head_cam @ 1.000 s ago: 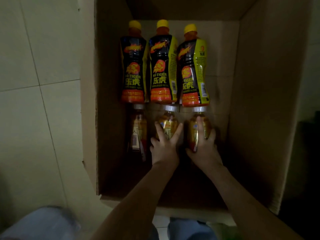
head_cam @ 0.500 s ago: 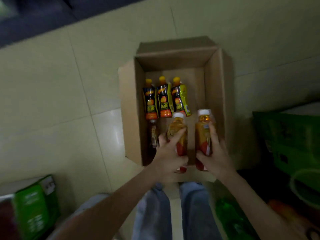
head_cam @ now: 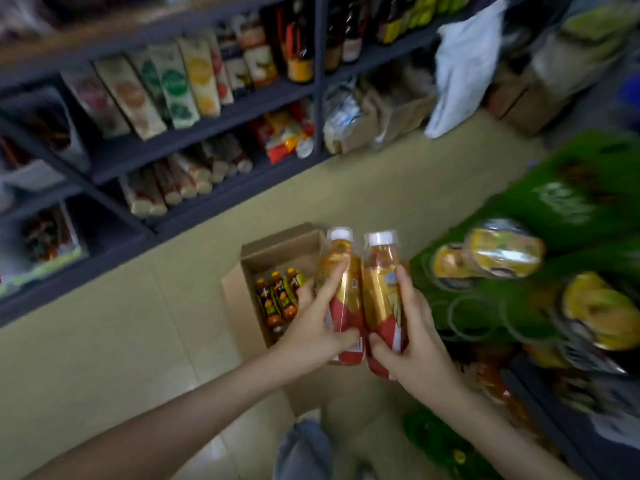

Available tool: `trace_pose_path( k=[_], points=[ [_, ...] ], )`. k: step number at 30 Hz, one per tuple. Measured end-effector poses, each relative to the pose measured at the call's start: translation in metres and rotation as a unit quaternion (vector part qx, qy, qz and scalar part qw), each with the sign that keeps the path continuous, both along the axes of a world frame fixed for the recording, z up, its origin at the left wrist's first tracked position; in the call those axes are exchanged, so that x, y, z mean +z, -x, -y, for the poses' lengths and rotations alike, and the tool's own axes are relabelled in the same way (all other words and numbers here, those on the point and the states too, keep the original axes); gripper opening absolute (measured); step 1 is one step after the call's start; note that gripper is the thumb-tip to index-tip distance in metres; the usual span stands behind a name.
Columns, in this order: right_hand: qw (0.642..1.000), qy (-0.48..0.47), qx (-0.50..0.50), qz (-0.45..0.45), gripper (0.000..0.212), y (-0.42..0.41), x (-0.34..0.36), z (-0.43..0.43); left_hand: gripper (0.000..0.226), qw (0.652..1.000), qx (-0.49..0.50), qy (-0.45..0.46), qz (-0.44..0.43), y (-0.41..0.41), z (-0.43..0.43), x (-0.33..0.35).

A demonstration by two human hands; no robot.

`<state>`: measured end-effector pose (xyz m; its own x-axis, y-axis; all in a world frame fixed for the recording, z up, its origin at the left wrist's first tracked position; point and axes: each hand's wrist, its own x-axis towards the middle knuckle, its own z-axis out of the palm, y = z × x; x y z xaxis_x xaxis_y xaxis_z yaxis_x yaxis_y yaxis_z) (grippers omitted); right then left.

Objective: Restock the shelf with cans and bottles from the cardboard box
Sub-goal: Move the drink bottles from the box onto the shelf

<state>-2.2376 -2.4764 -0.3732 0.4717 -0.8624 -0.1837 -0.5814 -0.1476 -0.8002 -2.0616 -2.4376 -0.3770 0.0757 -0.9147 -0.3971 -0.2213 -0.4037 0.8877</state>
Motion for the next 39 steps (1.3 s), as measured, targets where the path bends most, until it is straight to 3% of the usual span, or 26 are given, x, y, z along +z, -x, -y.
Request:
trace_pose_path(
  k=[6, 12, 15, 20, 24, 29, 39],
  points=[
    [0.992, 0.095, -0.058, 0.064, 0.105, 0.093, 0.107, -0.05, 0.1, 0.989, -0.079, 0.121, -0.026, 0.08, -0.031, 0.109],
    [0.968, 0.189, -0.129, 0.1, 0.099, 0.242, 0.173, -0.158, 0.094, 0.959, -0.16, 0.229, -0.05, 0.227, -0.114, 0.19],
    [0.951, 0.227, -0.175, 0.118, 0.101, 0.318, 0.2, -0.22, 0.093, 0.937, -0.223, 0.257, -0.078, 0.303, -0.153, 0.221],
    [0.925, 0.224, -0.209, 0.225, 0.1, 0.405, 0.258, -0.3, 0.09, 0.889, -0.312, 0.293, -0.16, 0.397, -0.193, 0.267],
    [0.891, 0.218, -0.245, 0.313, 0.093, 0.455, 0.297, -0.333, 0.079, 0.86, -0.324, 0.275, -0.281, 0.451, -0.211, 0.299],
    [0.85, 0.247, -0.302, 0.354, 0.095, 0.492, 0.328, -0.35, 0.08, 0.815, -0.374, 0.322, -0.303, 0.5, -0.209, 0.337],
    [0.816, 0.336, -0.362, 0.301, 0.09, 0.529, 0.39, -0.35, 0.084, 0.743, -0.442, 0.372, -0.337, 0.556, -0.186, 0.397]
  ],
)
